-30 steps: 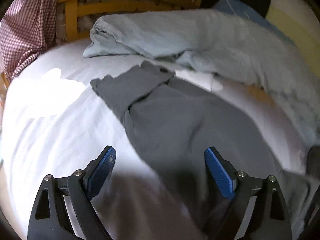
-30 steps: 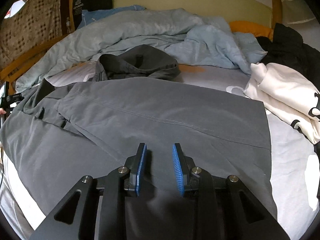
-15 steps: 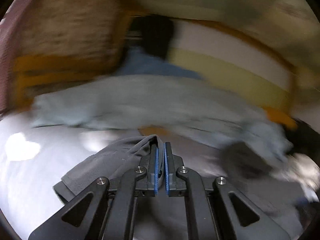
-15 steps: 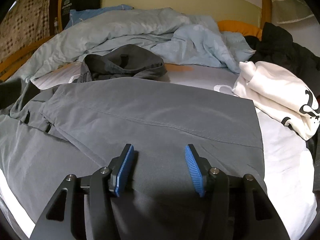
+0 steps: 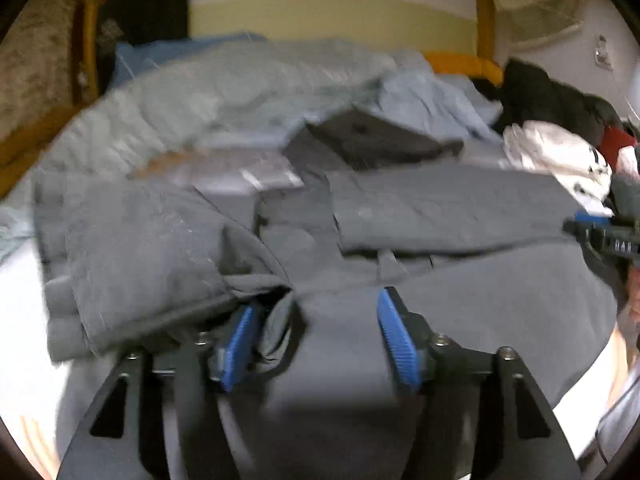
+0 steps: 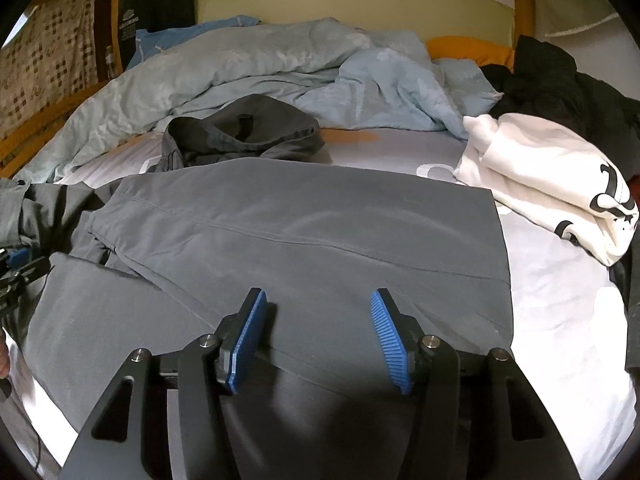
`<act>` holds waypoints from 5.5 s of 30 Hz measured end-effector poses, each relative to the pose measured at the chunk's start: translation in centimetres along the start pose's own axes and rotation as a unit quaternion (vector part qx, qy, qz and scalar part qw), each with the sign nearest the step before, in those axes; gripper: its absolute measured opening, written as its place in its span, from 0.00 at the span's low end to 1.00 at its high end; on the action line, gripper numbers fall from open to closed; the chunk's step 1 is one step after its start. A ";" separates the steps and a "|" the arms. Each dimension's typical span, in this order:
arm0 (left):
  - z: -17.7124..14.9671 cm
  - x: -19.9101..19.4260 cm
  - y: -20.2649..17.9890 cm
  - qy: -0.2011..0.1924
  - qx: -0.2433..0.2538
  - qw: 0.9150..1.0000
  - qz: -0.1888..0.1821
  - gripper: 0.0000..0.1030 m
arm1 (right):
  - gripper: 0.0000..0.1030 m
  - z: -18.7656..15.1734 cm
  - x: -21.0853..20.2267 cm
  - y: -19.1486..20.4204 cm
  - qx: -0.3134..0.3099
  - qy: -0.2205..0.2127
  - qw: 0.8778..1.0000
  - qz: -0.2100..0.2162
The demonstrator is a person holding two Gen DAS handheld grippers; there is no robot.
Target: Fold large clothes
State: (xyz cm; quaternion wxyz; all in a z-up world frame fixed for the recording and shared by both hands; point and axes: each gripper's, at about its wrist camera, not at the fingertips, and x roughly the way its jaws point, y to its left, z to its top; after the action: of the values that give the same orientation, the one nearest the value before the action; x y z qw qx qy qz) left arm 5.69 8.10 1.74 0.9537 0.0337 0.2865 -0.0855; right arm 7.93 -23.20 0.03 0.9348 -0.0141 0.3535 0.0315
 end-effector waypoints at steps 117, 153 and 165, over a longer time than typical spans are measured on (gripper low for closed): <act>-1.1 -2.8 5.8 -0.022 -0.099 0.992 0.071 0.99 | 0.59 -1.6 -3.8 1.2 0.042 -0.027 0.997 -0.053; -6.0 -6.8 0.9 -0.031 -0.074 0.995 0.057 0.99 | 0.67 -7.8 -9.0 0.3 0.068 -0.035 0.997 -0.019; -1.3 -7.6 -0.3 -0.071 -0.030 0.996 0.055 0.99 | 0.68 -4.6 -9.8 -0.2 0.072 -0.049 0.996 0.001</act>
State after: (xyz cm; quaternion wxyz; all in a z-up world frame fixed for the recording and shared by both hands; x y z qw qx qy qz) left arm -1.28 9.07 4.88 0.9753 0.0149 0.2186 -0.0265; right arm -2.36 -24.13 3.06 0.9496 0.0557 0.3085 0.0078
